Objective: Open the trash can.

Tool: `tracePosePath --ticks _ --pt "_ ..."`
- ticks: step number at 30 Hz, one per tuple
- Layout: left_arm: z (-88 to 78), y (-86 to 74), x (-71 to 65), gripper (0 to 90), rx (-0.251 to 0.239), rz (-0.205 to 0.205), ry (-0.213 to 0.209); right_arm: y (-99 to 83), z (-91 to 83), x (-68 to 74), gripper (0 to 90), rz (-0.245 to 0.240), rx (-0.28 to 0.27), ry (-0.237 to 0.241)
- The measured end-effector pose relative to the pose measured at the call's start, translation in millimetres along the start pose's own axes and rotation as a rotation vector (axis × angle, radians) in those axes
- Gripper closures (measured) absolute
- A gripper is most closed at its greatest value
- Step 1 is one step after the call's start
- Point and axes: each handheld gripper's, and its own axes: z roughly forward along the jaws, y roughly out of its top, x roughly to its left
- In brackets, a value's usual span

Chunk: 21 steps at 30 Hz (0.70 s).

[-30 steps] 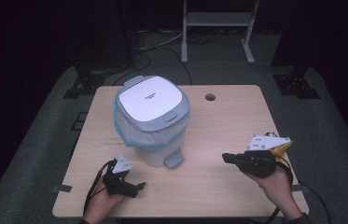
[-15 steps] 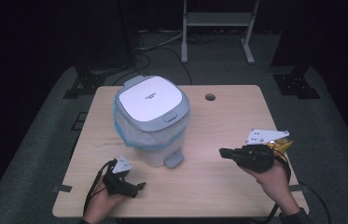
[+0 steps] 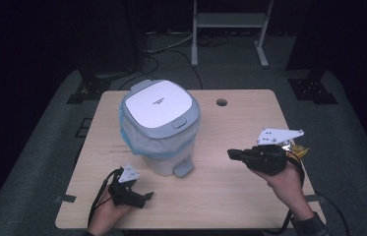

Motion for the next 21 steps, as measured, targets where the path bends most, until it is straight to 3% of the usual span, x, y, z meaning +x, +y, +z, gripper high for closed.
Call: tracePosePath --ticks 21 --pt "0.0 0.0 0.0 0.0 0.000 -0.001 -0.002 35.2 10.1 7.3 89.9 -0.039 -0.037 0.036"
